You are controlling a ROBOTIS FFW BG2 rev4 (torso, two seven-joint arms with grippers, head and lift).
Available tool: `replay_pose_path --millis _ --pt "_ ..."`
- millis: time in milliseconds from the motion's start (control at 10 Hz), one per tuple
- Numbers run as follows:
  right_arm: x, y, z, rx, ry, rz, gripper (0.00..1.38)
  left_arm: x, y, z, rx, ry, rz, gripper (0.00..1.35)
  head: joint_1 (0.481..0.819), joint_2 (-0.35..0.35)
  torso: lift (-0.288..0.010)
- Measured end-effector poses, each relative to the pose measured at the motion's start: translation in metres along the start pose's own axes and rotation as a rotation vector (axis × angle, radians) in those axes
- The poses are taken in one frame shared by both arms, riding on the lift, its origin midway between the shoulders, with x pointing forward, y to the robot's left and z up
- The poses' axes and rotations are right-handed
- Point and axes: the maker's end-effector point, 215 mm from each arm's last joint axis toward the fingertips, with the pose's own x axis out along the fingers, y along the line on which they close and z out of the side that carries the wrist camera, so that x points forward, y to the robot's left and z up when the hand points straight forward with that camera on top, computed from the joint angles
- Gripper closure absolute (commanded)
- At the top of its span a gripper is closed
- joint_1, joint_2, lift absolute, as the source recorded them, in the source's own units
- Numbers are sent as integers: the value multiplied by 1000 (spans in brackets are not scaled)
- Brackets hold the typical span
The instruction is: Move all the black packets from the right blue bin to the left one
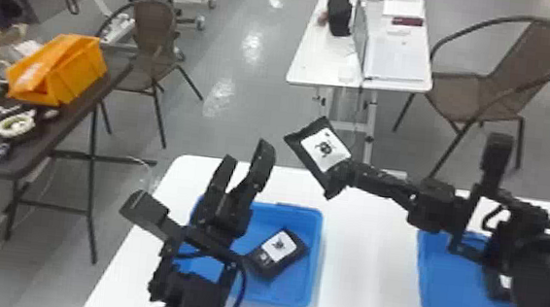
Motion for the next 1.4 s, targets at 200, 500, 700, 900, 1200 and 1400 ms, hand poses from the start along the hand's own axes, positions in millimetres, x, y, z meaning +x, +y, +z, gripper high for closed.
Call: replay_pose_path --millis 200,500,700,900,1200,1400 --pt "19 8 -5 1 22 41 1277 10 -31 -26 -44 86 -83 183 695 197 0" --pt "43 23 -11 1 44 94 1277 16 -42 -52 -77 171 -112 260 695 197 0" --pt "47 26 -18 11 58 105 1277 17 -38 -51 -42 169 -102 1236 695 208 0" --pt "48 26 -18 11 54 106 1277 19 -35 -33 16 112 -93 1220 695 222 0" --pt "46 24 -17 12 43 101 1213 20 -36 -25 36 86 -101 1220 695 225 0" --pt "42 15 -10 23 -10 78 85 20 -37 -21 45 76 -106 1220 695 218 0"
